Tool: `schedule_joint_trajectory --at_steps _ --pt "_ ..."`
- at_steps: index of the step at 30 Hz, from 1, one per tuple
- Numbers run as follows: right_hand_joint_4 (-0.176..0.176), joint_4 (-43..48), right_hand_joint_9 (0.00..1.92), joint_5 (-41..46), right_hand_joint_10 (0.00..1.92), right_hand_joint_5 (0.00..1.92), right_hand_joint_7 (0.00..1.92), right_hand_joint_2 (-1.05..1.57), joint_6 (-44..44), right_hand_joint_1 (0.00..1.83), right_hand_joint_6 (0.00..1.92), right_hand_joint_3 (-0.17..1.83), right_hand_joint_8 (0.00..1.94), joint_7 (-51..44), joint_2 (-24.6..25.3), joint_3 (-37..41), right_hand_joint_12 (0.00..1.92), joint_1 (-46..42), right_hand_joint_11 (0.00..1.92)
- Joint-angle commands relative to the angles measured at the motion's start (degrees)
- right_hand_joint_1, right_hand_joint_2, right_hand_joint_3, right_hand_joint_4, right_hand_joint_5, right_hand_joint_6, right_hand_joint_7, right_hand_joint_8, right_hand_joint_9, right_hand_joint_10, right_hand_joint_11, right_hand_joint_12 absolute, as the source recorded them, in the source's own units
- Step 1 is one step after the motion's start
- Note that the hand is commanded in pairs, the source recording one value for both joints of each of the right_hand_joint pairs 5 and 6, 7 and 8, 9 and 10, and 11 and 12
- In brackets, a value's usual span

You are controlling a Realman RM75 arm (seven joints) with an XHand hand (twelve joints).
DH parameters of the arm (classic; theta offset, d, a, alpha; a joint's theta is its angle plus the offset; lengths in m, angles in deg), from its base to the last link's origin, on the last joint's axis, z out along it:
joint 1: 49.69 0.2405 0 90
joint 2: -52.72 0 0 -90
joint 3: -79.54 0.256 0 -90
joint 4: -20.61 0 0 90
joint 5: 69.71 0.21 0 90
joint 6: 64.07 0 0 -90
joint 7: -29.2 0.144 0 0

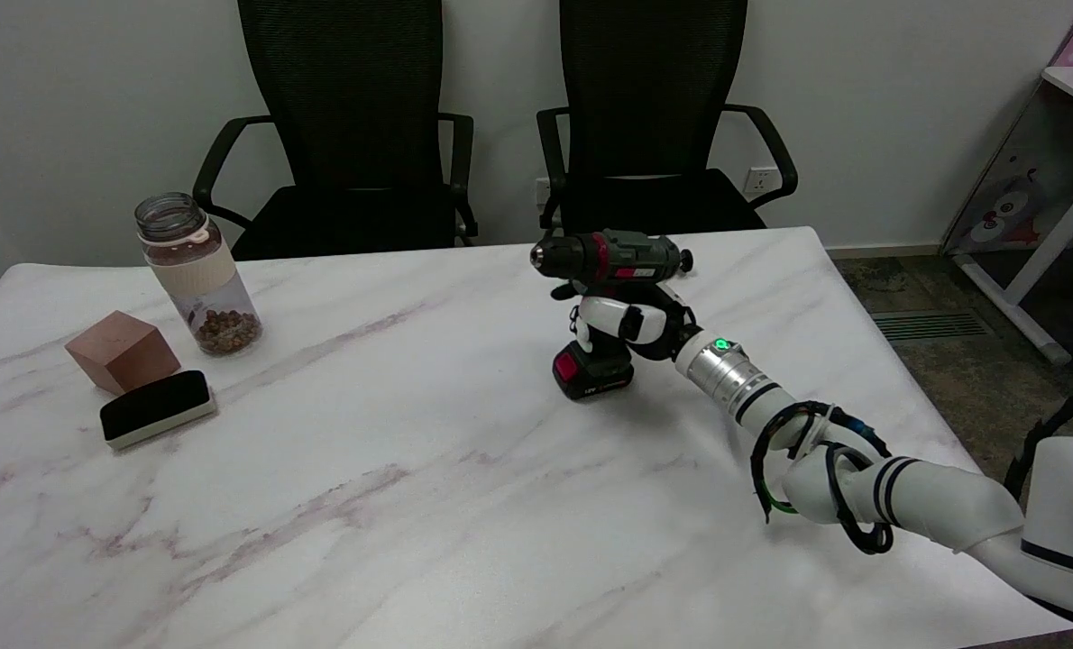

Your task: Pick up the power screwdriver.

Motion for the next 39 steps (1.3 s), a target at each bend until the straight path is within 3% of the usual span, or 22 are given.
schedule_joint_trajectory --at_steps 1,13,14,15,19,21,33,36,39 --pt "0.176 0.17 1.59 2.21 1.59 0.81 0.81 0.15 2.58 1.05 0.81 1.2 0.81 -0.42 0.47 0.35 1.86 0.28 1.86" --pt "0.176 0.18 1.7 2.21 1.7 0.92 0.92 0.28 3.19 1.01 0.92 1.16 0.92 -0.42 0.48 0.35 1.92 0.55 1.92" --pt "0.128 0.18 1.73 2.21 1.73 0.97 0.97 0.32 3.2 1.0 0.97 1.12 0.97 -0.42 0.48 0.35 1.92 0.55 1.92" --pt "0.008 0.18 1.78 2.21 1.78 1.06 1.06 0.39 3.2 0.99 1.06 1.06 1.06 -0.42 0.48 0.35 1.92 0.55 1.92" --pt "-0.067 0.18 1.88 2.21 1.88 1.3 1.3 0.58 3.2 0.97 1.3 0.91 1.3 -0.42 0.56 0.35 1.92 0.64 1.92" --pt "-0.082 0.18 1.91 2.21 1.91 1.36 1.36 0.63 3.2 0.96 1.36 0.88 1.36 -0.42 0.57 0.35 1.92 0.64 1.92" --pt "-0.092 0.18 1.92 1.95 1.92 1.5 1.5 0.73 3.37 0.92 1.5 0.86 1.5 -0.42 1.09 0.35 1.92 1.15 1.92" --pt "-0.059 -0.17 1.92 1.7 1.92 1.65 1.65 0.79 3.12 0.9 1.65 0.86 1.65 -0.42 1.09 0.35 1.92 1.17 1.92" --pt "0.017 -1.47 1.92 1.6 1.92 1.87 1.87 0.87 2.5 0.89 1.87 0.86 1.87 -0.42 1.09 0.35 1.92 1.25 1.92"
